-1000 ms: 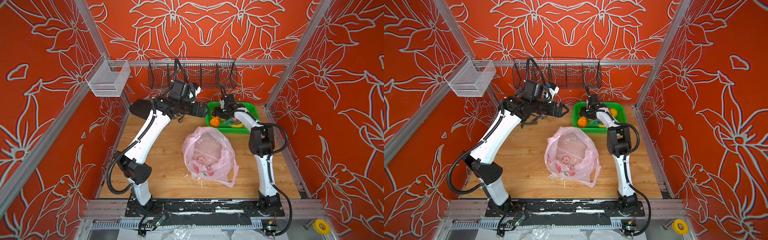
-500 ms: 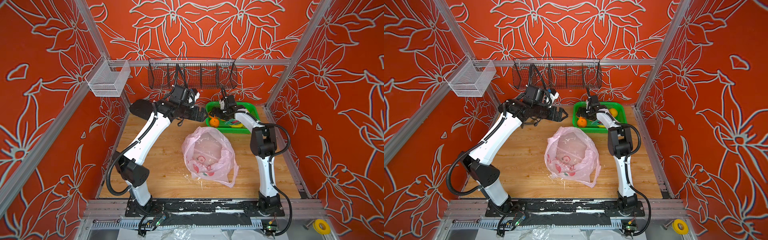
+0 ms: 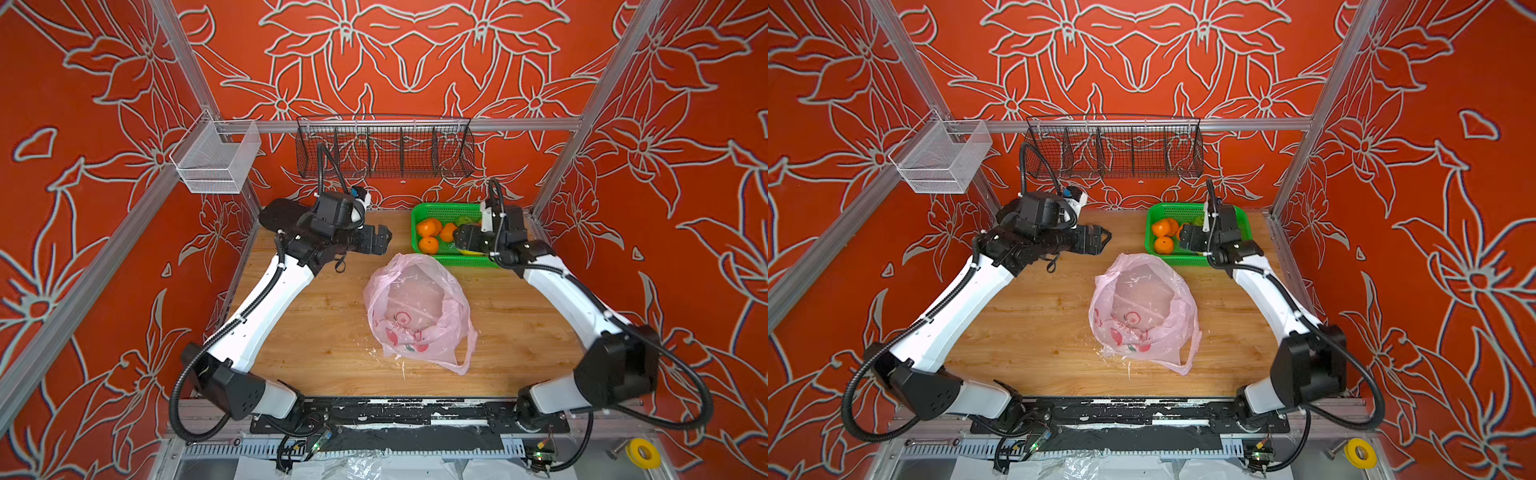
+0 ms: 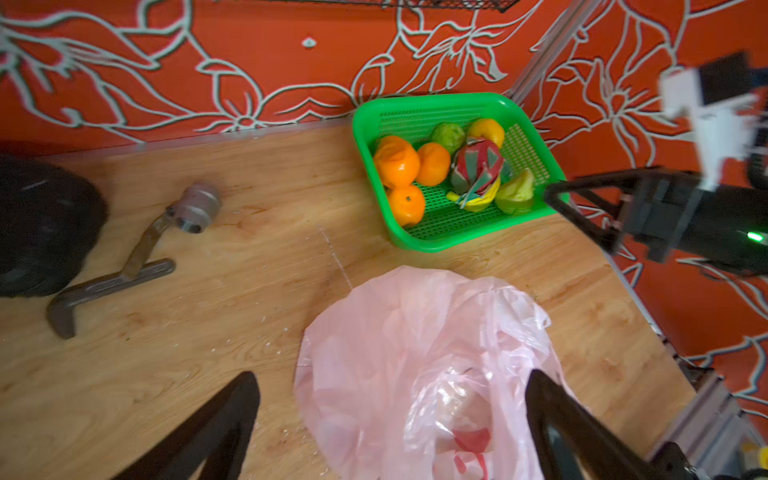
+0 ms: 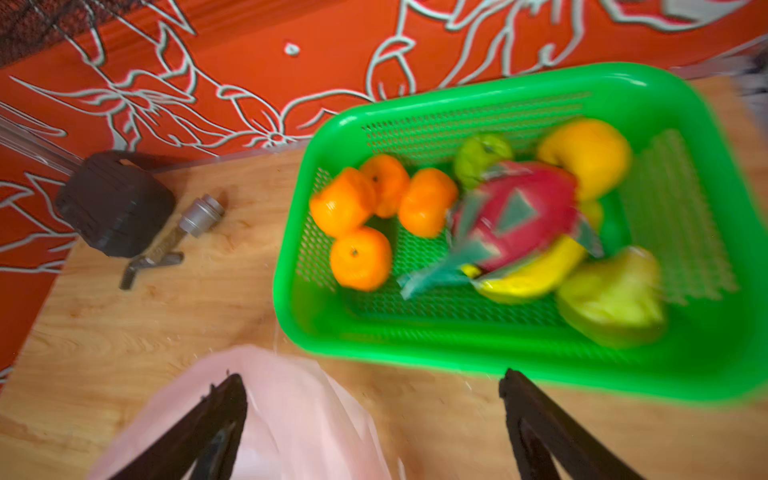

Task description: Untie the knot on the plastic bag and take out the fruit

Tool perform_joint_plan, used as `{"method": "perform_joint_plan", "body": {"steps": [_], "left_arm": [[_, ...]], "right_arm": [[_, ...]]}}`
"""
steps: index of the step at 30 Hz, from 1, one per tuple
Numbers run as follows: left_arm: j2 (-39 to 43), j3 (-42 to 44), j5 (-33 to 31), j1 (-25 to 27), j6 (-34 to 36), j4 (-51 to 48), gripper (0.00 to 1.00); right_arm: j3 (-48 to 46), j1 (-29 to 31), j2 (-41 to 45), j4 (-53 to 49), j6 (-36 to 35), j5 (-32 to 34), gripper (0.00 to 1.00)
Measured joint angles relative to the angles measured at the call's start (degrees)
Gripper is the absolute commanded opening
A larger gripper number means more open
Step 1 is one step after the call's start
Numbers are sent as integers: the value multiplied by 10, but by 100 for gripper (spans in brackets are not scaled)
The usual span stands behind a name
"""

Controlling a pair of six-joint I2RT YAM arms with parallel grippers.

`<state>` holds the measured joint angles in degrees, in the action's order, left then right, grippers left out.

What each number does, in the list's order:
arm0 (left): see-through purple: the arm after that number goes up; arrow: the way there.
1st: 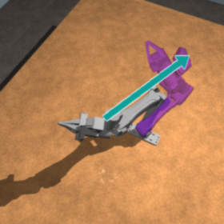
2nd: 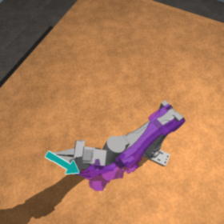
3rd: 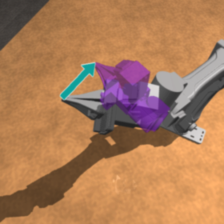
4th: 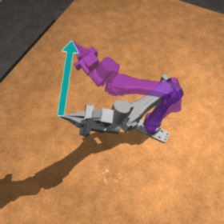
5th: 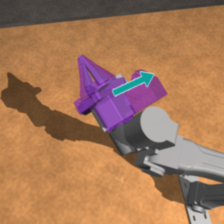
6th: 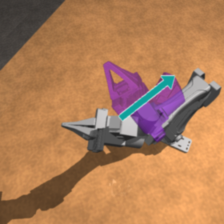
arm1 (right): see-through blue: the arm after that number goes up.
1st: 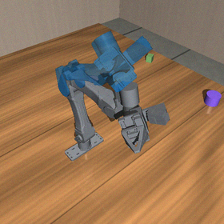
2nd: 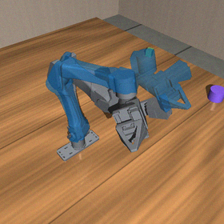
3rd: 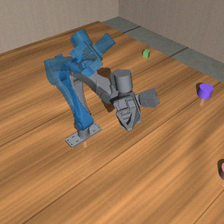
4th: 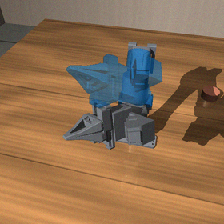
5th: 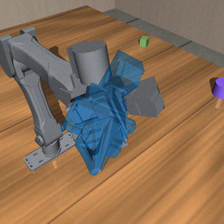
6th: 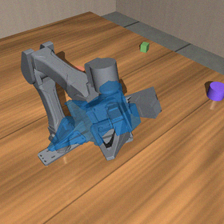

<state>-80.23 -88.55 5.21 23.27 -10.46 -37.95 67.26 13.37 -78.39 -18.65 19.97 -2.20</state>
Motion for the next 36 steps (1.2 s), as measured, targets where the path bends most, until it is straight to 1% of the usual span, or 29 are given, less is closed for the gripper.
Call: {"method": "perform_joint_plan", "body": {"steps": [4,8,12,15,17,20,23,24,26,29,30,31,33,36], "left_arm": [[56,92,-42,-20,-1,26,98],[105,187,-87,-35,-2,60,98],[126,271,-122,-50,-2,96,98],[126,324,-137,-71,2,124,98],[129,356,-144,-84,8,149,98],[144,400,-156,-94,28,184,98],[172,446,-154,-104,47,215,98],[184,463,-152,-110,50,224,98],[206,494,-151,-123,53,241,98],[248,549,-146,-136,56,269,98],[261,567,-142,-138,59,277,98],[273,584,-137,-140,62,283,98],[282,605,-129,-143,66,293,98],[282,629,-125,-148,69,322,98]], "right_arm": [[-137,-7,120,27,-11,50,97],[-264,-16,216,59,-19,108,97],[-364,-25,245,116,-49,155,97],[-419,-37,224,176,-81,181,97],[-437,-56,184,226,-94,183,97],[-440,-83,98,315,-104,165,97],[-417,-89,30,338,-116,143,97],[-412,-89,19,352,-126,132,97],[-424,-89,26,396,-147,120,97],[-482,-106,38,526,-167,87,98],[-503,-116,20,580,-171,76,97],[-514,-123,-2,611,-174,63,98],[-516,-132,-28,610,-181,45,98],[-515,-138,-31,636,-180,33,97]]}}
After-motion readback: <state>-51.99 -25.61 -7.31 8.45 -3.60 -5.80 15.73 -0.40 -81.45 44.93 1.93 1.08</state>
